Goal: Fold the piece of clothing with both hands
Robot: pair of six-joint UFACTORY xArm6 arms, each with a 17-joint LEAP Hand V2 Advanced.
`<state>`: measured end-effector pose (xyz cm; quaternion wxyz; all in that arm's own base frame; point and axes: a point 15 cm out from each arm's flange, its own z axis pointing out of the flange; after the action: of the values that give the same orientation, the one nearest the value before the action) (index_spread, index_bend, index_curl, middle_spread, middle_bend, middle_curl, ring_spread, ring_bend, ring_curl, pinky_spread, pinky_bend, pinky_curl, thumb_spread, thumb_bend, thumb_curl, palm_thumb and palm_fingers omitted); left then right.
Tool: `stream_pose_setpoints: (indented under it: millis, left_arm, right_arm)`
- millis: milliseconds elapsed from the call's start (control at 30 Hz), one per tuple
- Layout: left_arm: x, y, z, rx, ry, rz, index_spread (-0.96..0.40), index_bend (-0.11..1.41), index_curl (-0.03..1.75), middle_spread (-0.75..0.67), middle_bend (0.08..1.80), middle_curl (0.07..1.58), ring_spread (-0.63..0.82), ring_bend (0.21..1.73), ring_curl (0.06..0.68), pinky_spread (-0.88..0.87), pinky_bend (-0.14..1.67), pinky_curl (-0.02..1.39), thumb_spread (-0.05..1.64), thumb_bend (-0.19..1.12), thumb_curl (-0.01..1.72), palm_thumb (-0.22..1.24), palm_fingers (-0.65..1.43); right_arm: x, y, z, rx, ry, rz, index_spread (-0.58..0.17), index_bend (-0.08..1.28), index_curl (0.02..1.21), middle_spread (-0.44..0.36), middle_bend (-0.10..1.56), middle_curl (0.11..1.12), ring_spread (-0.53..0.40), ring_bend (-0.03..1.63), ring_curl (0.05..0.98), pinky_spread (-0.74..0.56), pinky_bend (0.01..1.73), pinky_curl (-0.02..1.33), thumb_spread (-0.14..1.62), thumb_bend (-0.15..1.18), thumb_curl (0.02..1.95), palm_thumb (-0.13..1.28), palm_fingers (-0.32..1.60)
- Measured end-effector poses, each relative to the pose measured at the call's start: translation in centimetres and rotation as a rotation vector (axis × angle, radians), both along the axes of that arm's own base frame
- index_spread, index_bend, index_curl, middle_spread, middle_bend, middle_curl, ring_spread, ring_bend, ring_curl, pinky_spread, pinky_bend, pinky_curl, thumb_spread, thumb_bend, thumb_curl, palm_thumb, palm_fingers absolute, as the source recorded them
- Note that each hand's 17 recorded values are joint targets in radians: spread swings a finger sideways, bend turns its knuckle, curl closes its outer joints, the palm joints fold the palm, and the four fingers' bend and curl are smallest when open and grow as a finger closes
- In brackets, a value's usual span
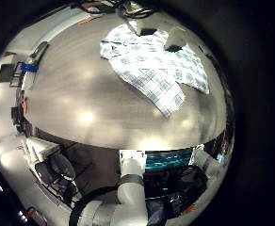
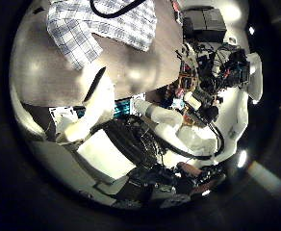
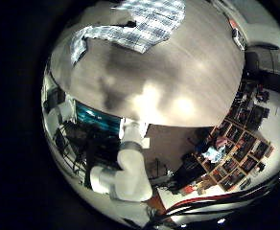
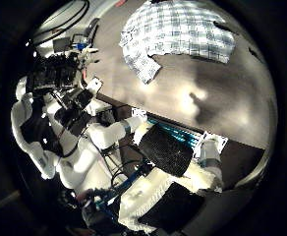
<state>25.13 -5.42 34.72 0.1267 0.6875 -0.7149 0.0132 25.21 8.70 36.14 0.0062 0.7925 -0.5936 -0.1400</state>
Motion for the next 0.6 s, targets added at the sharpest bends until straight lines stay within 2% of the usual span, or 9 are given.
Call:
stream_pose_setpoints:
  millis: [333,467,600]
  left_arm:
    - [0.5,0.6,-0.1,0.02,-0.011,0.013,-0.14,0.22,0.49,0.13,0.18,0.31,0.24,0.61,0.17,0.27,0.23,0.37,1.23,-0.01,0.35,0.52,0.33]
    - [0.9,-0.2,-1.6,0.041,0.029,-0.045,-0.14,0.22,0.49,0.13,0.18,0.31,0.24,0.62,0.173,0.27,0.23,0.37,1.23,-0.01,0.35,0.52,0.33]
    - [1.7,-0.1,-4.1,0.13,0.092,-0.13,-0.12,0.2,0.49,0.15,0.16,0.31,0.25,0.62,0.177,0.28,0.25,0.38,1.22,-0.03,0.34,0.48,0.28]
  right_arm:
    - [0.1,-0.7,0.3,0.0,-0.001,-0.026,-0.408,0.18,0.32,-0.029,0.41,0.38,-0.053,0.87,0.199,0.24,0.83,0.05,1.38,-0.01,0.28,0.4,0.38]
    - [0.5,-1.1,0.7,-0.012,-0.014,-0.032,-0.41,0.18,0.32,-0.031,0.42,0.38,-0.053,0.88,0.198,0.23,0.83,0.04,1.38,-0.01,0.28,0.41,0.4]
    - [1.7,-2.0,1.8,-0.046,-0.009,-0.04,-0.412,0.18,0.33,-0.032,0.43,0.38,-0.057,0.87,0.194,0.23,0.84,0.03,1.38,-0.01,0.28,0.43,0.41]
